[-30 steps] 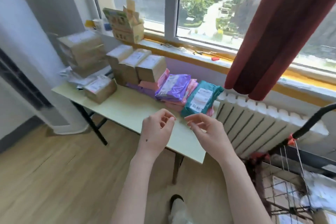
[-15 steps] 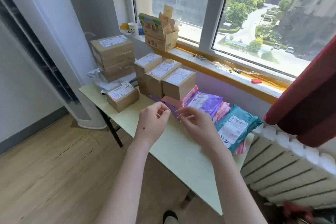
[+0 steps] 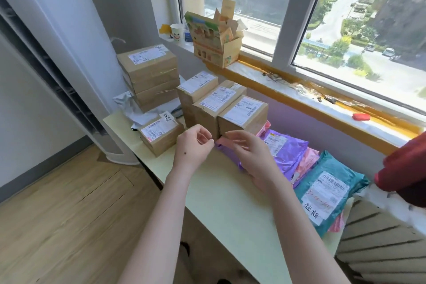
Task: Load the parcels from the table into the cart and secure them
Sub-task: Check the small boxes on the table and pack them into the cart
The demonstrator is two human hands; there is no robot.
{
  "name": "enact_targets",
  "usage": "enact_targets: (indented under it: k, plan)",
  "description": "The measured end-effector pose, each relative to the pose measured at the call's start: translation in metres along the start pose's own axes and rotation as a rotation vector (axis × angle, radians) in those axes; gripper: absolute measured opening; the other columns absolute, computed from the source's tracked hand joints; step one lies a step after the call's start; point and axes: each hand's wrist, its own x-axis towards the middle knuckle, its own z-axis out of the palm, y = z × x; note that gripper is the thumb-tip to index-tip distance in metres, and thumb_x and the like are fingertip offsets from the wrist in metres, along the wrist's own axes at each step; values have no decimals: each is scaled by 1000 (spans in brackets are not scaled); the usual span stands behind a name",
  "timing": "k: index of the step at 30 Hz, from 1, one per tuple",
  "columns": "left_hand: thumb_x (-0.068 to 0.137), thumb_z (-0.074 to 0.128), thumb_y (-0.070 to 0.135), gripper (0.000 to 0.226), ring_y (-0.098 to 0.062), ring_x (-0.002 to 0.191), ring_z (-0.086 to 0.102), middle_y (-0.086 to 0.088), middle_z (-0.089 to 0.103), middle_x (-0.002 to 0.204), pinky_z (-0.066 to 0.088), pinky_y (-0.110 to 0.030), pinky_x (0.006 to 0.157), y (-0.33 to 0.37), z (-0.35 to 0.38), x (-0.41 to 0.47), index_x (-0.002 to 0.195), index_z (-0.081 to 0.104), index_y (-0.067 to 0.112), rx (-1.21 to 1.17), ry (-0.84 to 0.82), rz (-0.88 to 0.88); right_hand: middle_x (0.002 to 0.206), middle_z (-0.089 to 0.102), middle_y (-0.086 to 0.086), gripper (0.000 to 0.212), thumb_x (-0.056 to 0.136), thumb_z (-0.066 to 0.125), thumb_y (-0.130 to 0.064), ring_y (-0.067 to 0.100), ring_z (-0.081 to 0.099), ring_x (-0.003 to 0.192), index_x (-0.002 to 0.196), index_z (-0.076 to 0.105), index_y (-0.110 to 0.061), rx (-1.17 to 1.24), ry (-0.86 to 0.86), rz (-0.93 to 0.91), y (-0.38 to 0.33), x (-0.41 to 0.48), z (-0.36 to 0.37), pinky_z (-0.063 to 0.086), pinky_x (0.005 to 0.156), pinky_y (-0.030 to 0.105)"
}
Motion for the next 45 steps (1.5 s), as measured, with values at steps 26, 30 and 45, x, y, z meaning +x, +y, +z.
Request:
enact_targets:
  k: [26, 30, 45]
  plan:
    - [66, 85, 36, 108, -30, 125, 33, -19, 22, 141, 29, -26, 89, -71, 46, 158, 142, 14, 7, -23, -199, -66, 141, 45, 6, 53, 82, 71, -15, 23, 36, 135, 133, 56, -10, -596, 133, 269, 11, 129, 55, 30, 109, 30]
    - [64, 87, 34, 102, -31, 125, 31, -19, 25, 139, 33, -29, 93, -74, 57, 160, 136, 21, 4, -14, -149, -36, 138, 46, 4, 51, 81, 75, -22, 23, 39, 133, 129, 59, -13, -627, 179, 248, 18, 124, 55, 28, 105, 24]
    - [56, 86, 42, 119, -34, 119, 33, -19, 26, 134, 36, -38, 102, -67, 81, 155, 139, 17, -7, 16, -65, -64, 139, 49, 7, 46, 88, 42, 8, 21, 41, 131, 127, 62, -7, -602, 280, 171, 31, 103, 42, 17, 94, 3]
